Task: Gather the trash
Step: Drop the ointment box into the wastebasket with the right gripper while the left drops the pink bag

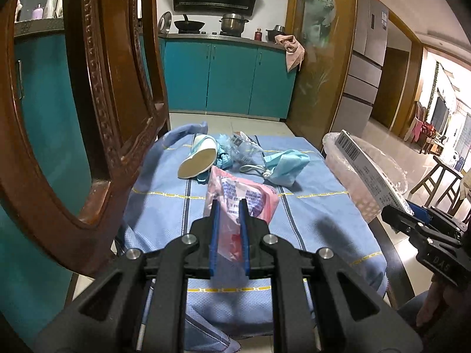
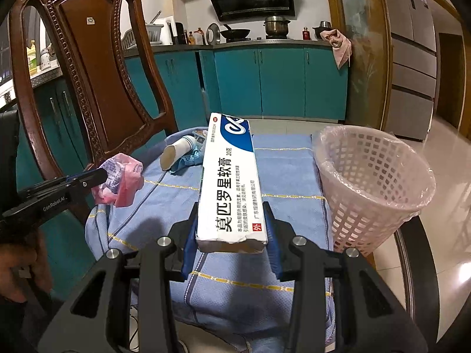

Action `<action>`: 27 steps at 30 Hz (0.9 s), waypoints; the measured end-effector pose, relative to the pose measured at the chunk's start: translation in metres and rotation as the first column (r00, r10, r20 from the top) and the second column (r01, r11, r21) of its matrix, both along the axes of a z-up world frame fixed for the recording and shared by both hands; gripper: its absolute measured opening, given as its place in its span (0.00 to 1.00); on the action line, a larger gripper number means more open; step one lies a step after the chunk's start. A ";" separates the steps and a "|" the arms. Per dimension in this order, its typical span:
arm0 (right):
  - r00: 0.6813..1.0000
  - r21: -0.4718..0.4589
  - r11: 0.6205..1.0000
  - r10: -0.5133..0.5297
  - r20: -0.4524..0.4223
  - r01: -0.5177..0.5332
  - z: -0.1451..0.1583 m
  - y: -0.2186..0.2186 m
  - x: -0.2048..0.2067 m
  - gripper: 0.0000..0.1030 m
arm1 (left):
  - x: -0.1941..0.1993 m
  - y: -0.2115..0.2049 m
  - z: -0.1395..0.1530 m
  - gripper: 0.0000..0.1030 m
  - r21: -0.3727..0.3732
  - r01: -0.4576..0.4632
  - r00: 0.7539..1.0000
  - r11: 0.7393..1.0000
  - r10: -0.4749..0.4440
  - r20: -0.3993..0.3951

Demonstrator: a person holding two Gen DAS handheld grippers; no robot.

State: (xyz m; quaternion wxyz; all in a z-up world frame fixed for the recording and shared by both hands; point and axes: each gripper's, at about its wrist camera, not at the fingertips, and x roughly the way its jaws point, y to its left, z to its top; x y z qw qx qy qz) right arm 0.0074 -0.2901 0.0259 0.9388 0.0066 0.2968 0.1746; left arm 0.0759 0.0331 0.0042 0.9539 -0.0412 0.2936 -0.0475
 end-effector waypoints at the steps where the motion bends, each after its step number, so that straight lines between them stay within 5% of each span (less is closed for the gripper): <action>1: 1.000 0.000 1.000 0.000 0.000 0.000 0.000 0.000 0.000 0.39 | 0.000 0.000 0.000 0.14 0.000 0.000 1.000 1.000 0.000 -0.001; 21: 1.000 0.000 1.000 -0.002 -0.005 0.002 0.000 0.000 0.001 0.39 | 0.002 0.000 -0.003 0.14 0.007 0.005 1.000 1.000 -0.005 -0.012; 27: 0.996 0.047 0.996 -0.081 0.042 0.079 0.020 -0.030 0.017 0.39 | 0.002 0.000 -0.003 0.14 0.005 0.003 1.000 1.000 -0.003 -0.009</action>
